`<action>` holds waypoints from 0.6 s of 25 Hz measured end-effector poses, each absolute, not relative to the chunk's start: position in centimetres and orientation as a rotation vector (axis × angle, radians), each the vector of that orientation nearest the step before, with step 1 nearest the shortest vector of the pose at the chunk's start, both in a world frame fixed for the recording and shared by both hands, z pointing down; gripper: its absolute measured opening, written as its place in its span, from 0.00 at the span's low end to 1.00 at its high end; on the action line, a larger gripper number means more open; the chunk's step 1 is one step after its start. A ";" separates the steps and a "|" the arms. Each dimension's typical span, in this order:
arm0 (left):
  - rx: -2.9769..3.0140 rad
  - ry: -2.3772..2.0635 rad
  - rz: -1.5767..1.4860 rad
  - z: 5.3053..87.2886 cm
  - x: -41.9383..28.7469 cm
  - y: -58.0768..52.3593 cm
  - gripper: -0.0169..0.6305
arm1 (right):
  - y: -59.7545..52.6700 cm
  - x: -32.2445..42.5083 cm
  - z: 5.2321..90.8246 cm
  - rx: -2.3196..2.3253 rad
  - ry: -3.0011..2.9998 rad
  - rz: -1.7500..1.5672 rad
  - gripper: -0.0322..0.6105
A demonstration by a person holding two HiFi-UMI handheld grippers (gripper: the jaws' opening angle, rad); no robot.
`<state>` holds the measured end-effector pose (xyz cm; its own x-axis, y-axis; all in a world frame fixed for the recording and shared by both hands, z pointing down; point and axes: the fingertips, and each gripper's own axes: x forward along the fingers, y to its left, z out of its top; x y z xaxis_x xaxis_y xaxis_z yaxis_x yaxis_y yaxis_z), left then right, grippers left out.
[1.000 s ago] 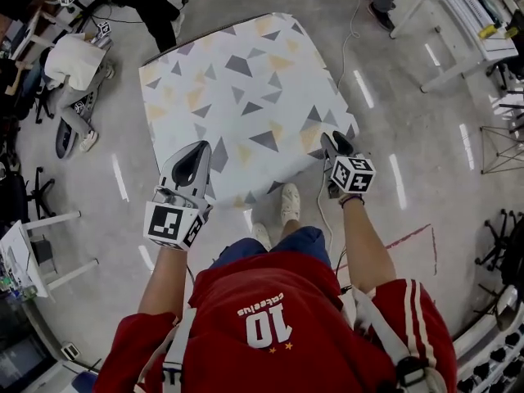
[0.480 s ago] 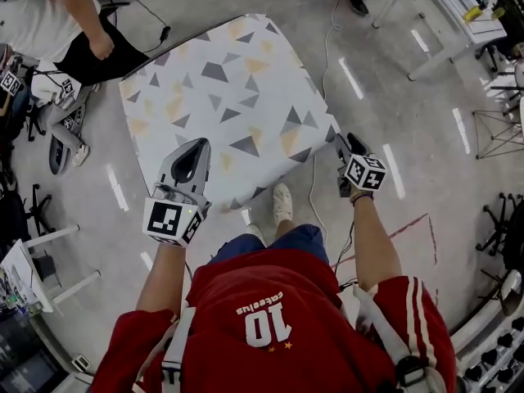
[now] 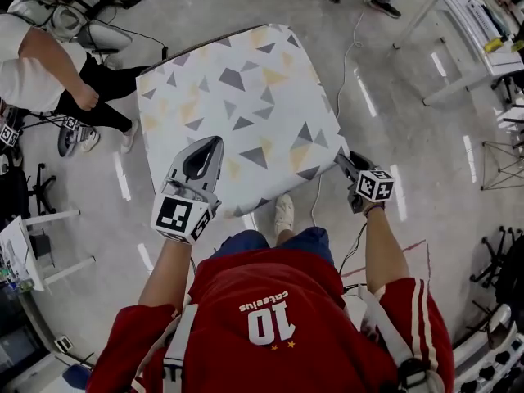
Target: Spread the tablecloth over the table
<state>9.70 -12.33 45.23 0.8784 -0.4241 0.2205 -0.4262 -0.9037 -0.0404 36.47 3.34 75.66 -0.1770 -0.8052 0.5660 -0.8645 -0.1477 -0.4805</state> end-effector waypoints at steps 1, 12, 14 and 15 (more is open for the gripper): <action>3.032 -0.706 0.347 45.1 9.4 -12.6 0.04 | 3.2 36.4 75.5 1.935 -2.012 1.220 0.33; 3.016 -0.769 0.258 43.9 8.1 -12.6 0.04 | 0.3 35.6 66.8 1.749 -2.259 1.023 0.13; 3.020 -0.770 0.246 43.6 7.8 -12.4 0.04 | -1.0 35.1 64.9 1.743 -2.305 0.991 0.12; 3.022 -0.770 0.239 43.4 7.6 -12.3 0.04 | -1.6 34.9 64.0 1.747 -2.324 0.982 0.11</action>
